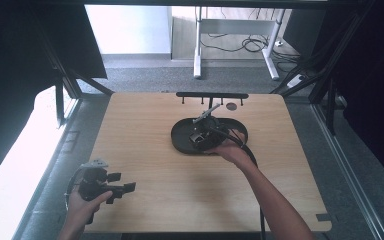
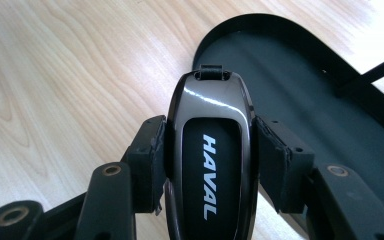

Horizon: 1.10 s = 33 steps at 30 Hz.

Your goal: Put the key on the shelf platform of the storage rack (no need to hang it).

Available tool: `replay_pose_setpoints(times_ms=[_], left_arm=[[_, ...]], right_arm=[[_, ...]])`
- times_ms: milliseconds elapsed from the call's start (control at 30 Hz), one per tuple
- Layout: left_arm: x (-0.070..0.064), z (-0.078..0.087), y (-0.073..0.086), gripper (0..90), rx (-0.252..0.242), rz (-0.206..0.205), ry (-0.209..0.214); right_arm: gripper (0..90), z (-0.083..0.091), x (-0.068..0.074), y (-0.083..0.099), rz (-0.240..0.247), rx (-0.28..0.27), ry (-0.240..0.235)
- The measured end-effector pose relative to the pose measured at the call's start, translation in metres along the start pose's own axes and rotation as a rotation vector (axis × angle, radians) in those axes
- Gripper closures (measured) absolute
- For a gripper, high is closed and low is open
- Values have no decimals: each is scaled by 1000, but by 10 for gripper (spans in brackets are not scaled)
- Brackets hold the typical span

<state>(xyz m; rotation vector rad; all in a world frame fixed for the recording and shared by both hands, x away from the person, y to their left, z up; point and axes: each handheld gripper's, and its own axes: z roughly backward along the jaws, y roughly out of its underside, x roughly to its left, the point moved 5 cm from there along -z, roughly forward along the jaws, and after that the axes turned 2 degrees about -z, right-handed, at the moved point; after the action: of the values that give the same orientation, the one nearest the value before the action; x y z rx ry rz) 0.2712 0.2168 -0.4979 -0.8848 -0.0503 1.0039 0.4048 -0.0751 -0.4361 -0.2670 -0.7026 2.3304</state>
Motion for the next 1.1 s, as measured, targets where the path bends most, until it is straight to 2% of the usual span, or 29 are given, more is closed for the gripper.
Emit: replay_pose_setpoints(times_ms=[267,300,400,700,1100], left_arm=[[1,1,0,196,-2,1,-1],[1,2,0,196,-3,4,-1],[2,2,0,196,-3,3,-1],[2,1,0,196,-1,3,-2],[2,1,0,196,1,2,-3]], right_arm=[[494,-1,-17,-6,-26,1,21],[495,-3,-23,-6,-39,6,29],[495,-5,-27,-6,-48,9,35],[495,-17,-52,-9,-92,12,69],[494,-31,-69,-3,-137,29,106]])
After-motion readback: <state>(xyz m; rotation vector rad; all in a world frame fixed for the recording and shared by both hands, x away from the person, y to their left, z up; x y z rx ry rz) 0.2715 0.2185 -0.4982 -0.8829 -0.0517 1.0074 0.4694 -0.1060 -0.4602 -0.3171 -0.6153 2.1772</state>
